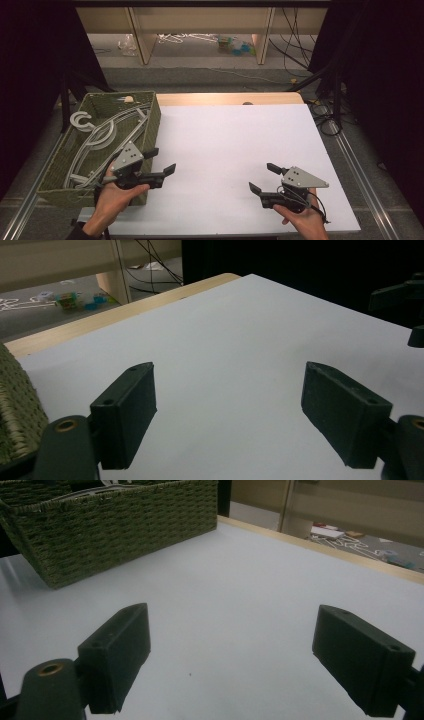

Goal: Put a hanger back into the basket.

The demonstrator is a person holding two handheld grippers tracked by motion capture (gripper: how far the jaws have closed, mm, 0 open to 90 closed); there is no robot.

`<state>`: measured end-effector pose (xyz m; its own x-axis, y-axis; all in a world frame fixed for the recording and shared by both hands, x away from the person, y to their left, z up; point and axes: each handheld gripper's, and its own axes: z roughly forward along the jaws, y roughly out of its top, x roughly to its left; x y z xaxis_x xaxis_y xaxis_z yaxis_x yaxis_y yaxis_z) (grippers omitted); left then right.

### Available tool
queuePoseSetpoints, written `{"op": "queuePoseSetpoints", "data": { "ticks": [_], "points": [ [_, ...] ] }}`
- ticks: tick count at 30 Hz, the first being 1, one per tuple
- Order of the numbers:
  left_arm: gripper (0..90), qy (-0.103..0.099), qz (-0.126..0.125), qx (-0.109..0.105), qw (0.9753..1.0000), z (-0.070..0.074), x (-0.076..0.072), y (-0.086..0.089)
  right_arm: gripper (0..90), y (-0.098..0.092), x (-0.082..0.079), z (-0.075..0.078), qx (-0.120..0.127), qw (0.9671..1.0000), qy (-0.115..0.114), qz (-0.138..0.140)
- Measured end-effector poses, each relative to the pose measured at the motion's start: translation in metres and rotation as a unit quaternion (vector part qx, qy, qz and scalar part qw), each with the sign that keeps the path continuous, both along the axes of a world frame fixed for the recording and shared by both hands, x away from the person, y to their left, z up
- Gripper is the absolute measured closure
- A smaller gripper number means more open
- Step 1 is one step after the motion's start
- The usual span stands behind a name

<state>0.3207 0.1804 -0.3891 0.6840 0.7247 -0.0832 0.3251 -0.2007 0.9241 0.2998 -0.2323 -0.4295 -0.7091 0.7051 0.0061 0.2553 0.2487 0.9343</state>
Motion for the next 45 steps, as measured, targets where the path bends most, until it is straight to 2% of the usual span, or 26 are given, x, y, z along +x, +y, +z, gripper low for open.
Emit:
{"op": "queuePoseSetpoints", "data": {
  "ticks": [6, 7, 10, 11, 14, 15, 19, 22, 23, 24, 26, 30, 32, 33, 34, 36, 37, 38, 40, 44, 45],
  "points": [
    [21.9, -0.005, -0.012, -0.004, 0.9999, -0.007, -0.008, -0.009, 16.4, 0.000, -0.001, 0.000, -0.002, 1.0000, 0.001, 0.003],
    [21.8, -0.006, -0.018, -0.003, 0.9998, -0.009, -0.009, -0.011, 16.4, 0.002, 0.000, -0.001, 0.007, 1.0000, -0.001, 0.007],
    [21.8, 0.000, -0.026, -0.004, 0.9996, -0.015, -0.015, -0.017, 16.3, 0.002, 0.000, -0.001, 0.005, 0.9999, -0.009, 0.010],
    [21.8, 0.003, -0.030, -0.007, 0.9995, -0.017, -0.017, -0.019, 16.4, 0.002, -0.001, 0.000, 0.004, 0.9999, 0.002, 0.011],
    [21.1, 0.004, -0.045, -0.005, 0.9989, -0.023, -0.021, -0.022, 16.4, 0.002, -0.002, 0.000, 0.002, 1.0000, 0.001, 0.009],
    [20.9, 0.004, -0.044, 0.001, 0.9990, -0.023, -0.022, -0.022, 16.3, 0.002, -0.002, 0.000, 0.006, 0.9999, 0.005, 0.012],
    [20.9, -0.001, -0.045, -0.010, 0.9989, -0.029, -0.028, -0.023, 16.2, 0.002, -0.003, 0.000, 0.005, 0.9999, 0.003, 0.011],
    [20.8, -0.002, -0.055, -0.006, 0.9985, -0.032, -0.033, -0.026, 16.0, 0.002, -0.005, 0.000, 0.002, 0.9998, 0.010, 0.014],
    [20.7, -0.004, -0.057, -0.004, 0.9984, -0.032, -0.035, -0.027, 15.9, 0.003, -0.006, -0.001, 0.010, 0.9998, 0.010, 0.016],
    [20.7, -0.008, -0.059, -0.002, 0.9982, -0.034, -0.036, -0.028, 15.9, 0.002, -0.007, 0.000, 0.002, 0.9998, 0.013, 0.017],
    [20.7, -0.005, -0.064, 0.004, 0.9979, -0.038, -0.039, -0.030, 15.9, 0.001, -0.009, -0.001, 0.000, 0.9999, 0.005, 0.014],
    [20.1, 0.003, -0.077, 0.021, 0.9968, -0.044, -0.041, -0.035, 15.9, 0.001, -0.012, -0.001, 0.000, 0.9997, 0.016, 0.018],
    [20.0, 0.002, -0.075, 0.021, 0.9970, -0.045, -0.042, -0.036, 15.8, 0.000, -0.014, -0.002, -0.002, 0.9997, 0.016, 0.018],
    [20.0, -0.002, -0.077, 0.020, 0.9968, -0.044, -0.041, -0.035, 15.9, 0.000, -0.016, -0.003, 0.000, 0.9995, 0.024, 0.021],
    [20.0, -0.001, -0.076, 0.013, 0.9970, -0.044, -0.041, -0.035, 15.9, 0.000, -0.017, -0.003, -0.006, 0.9996, 0.022, 0.018],
    [20.0, -0.007, -0.079, 0.020, 0.9966, -0.043, -0.041, -0.033, 15.9, -0.001, -0.019, -0.003, -0.003, 0.9997, 0.017, 0.018],
    [20.0, -0.003, -0.075, 0.015, 0.9971, -0.043, -0.041, -0.033, 15.9, 0.000, -0.019, -0.004, 0.003, 0.9998, 0.010, 0.018],
    [20.0, -0.003, -0.074, 0.013, 0.9972, -0.043, -0.041, -0.033, 15.9, 0.000, -0.020, -0.004, 0.007, 0.9995, 0.019, 0.022],
    [20.0, -0.007, -0.075, 0.017, 0.9970, -0.043, -0.040, -0.032, 15.9, -0.001, -0.020, -0.004, 0.006, 0.9995, 0.019, 0.023],
    [20.0, -0.002, -0.074, 0.012, 0.9972, -0.043, -0.040, -0.033, 15.9, 0.000, -0.020, -0.004, 0.006, 0.9995, 0.020, 0.024],
    [20.0, -0.005, -0.075, 0.014, 0.9971, -0.042, -0.040, -0.032, 15.9, -0.001, -0.021, -0.003, -0.003, 0.9995, 0.022, 0.024]
  ]
}}
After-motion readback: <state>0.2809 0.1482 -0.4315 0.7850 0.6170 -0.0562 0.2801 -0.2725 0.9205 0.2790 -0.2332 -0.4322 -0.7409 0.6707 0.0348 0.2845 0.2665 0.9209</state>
